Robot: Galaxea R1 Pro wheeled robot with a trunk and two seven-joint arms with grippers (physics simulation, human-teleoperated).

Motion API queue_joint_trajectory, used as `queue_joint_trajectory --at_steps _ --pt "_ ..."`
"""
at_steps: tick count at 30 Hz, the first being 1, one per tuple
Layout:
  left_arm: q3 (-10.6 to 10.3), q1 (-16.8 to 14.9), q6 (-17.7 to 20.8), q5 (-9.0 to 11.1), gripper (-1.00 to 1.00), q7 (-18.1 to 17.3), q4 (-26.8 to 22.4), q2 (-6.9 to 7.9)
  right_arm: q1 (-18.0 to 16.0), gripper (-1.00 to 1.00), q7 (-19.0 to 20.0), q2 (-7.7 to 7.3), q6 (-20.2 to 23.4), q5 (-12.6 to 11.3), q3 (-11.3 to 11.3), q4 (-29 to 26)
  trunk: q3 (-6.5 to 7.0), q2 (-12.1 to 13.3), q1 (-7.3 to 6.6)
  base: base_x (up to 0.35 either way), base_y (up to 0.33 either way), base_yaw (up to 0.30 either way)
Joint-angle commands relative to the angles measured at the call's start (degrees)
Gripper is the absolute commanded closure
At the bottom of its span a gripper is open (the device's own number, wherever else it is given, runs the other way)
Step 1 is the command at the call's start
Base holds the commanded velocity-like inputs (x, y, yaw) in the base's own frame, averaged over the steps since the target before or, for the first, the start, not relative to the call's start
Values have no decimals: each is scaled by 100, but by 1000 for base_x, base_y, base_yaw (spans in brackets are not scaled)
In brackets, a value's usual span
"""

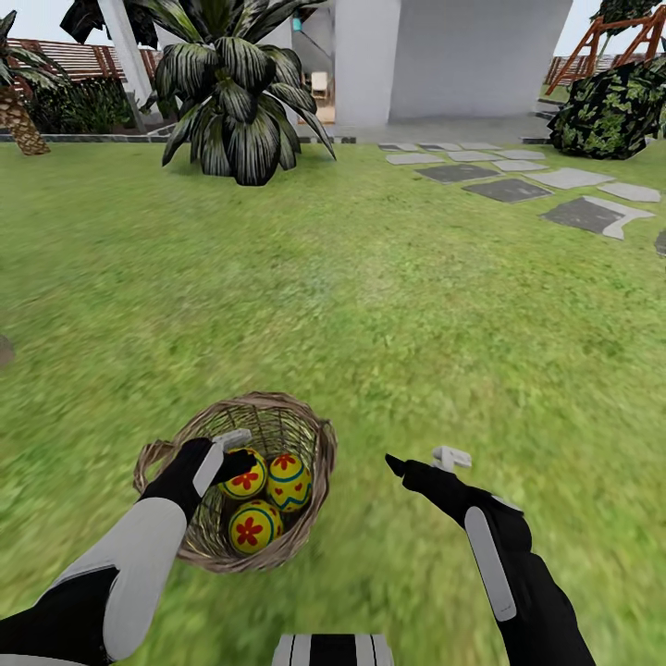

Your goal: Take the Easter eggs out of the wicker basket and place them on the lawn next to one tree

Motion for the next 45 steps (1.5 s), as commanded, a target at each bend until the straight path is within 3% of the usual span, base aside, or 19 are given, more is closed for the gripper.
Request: queue_joint_trajectory --at_steps 1,15,27,34,45 --pt "23 -1 21 88 100 41 -10 -4 -2 -100 35 5 34 7 -18 -5 -4 -2 -1 -116 0 0" --pt "23 -1 91 88 100 41 -45 -19 -3 -100 39 -2 43 12 -19 -5 84 4 -12 -29 0 0" --pt "23 -1 379 88 100 41 -133 -2 -3 -100 35 5 38 6 -18 -5 217 12 -27 0 0 0" --pt "23 -1 601 88 100 49 -255 -18 -2 -100 37 7 43 6 -18 -5 217 12 -27 0 0 0" --pt "23 -1 980 88 100 50 -311 -25 -2 -100 40 2 43 11 -18 -5 416 24 -50 0 0 0"
